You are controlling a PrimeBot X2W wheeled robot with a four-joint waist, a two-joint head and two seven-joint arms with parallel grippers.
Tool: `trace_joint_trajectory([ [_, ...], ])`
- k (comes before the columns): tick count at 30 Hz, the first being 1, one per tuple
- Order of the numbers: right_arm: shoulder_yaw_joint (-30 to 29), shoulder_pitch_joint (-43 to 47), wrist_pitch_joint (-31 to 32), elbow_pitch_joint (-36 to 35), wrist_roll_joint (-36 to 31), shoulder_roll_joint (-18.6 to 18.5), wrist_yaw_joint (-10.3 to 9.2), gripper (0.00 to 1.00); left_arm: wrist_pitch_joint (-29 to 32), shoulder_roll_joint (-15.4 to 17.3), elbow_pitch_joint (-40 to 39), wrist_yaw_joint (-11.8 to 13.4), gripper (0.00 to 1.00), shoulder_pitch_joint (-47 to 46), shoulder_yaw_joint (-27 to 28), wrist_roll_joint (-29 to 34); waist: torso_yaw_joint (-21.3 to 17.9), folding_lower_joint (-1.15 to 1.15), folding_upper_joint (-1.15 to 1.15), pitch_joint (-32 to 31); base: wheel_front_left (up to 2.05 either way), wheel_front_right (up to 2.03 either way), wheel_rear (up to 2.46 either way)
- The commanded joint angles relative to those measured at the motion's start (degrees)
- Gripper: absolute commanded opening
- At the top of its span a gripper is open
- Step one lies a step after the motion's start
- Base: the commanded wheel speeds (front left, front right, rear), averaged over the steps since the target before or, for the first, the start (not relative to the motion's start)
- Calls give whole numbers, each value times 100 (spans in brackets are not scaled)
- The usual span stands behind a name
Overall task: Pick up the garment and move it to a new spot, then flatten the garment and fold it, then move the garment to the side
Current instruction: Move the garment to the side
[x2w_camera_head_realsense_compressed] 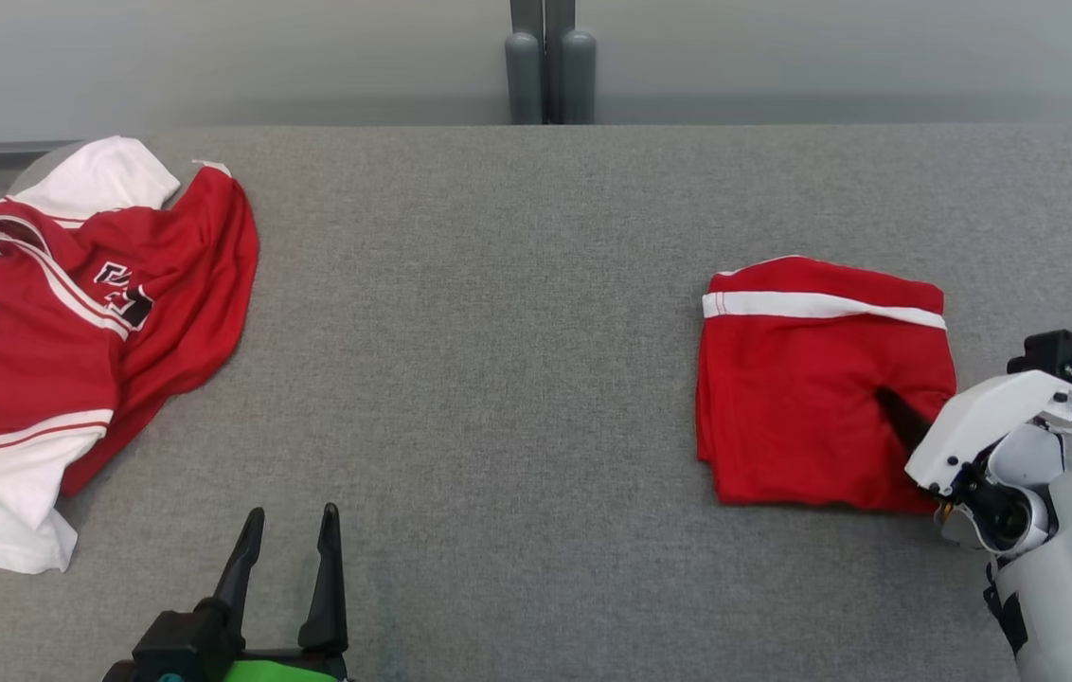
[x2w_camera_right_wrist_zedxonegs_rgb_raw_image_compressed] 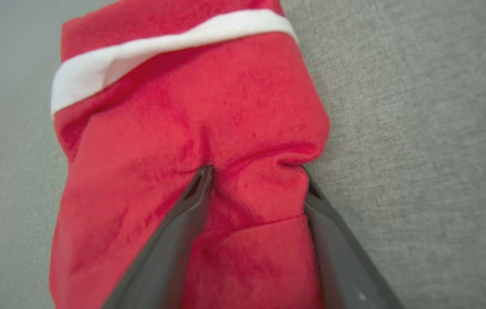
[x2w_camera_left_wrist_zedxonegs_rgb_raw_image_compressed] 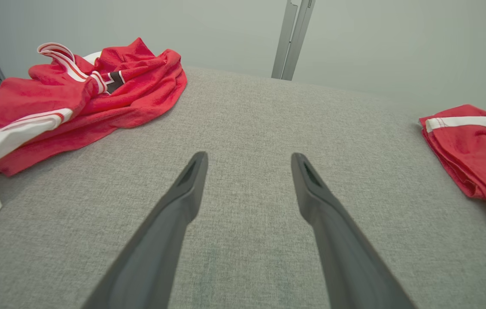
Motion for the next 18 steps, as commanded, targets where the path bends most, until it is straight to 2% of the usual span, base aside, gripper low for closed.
trace_joint_trajectory([
  [1, 28, -92, 47, 40, -3, -35, 2, 0, -16, 11, -24, 48, 100, -65, 34, -64, -55, 0, 0, 127, 0, 0, 0],
  [4, 99, -263, 168, -75, 1, -217, 1, 0, -10, 10, -79, 56, 100, -69, 33, -72, -318, 0, 0, 307, 0, 0, 0],
  [6, 173, -385, 330, -204, -35, -479, -1, 0, -10, 9, -111, 34, 100, -182, 15, -40, -529, 0, 0, 512, 0, 0, 0],
  [9, 238, -520, 484, -375, -341, -1103, -1, 0, -10, 9, -128, -43, 100, -429, -82, 56, -742, 0, 0, 876, 0, 0, 0],
  [11, 190, -676, 513, -418, -552, -1502, 0, 0, -10, 10, -137, -92, 100, -629, -138, 79, -797, 0, 0, 1120, 0, 0, 0],
  [14, 281, -942, 397, -365, -1230, -2190, 0, 0, -10, 12, -105, -155, 100, -863, -179, 153, -817, 0, 0, 1406, 0, 0, 0],
  [18, 201, -1305, 120, -18, -1901, -2640, -1, 0, -10, 12, -34, -220, 100, -939, -253, 246, -737, 0, 0, 1569, 0, 0, 0],
])
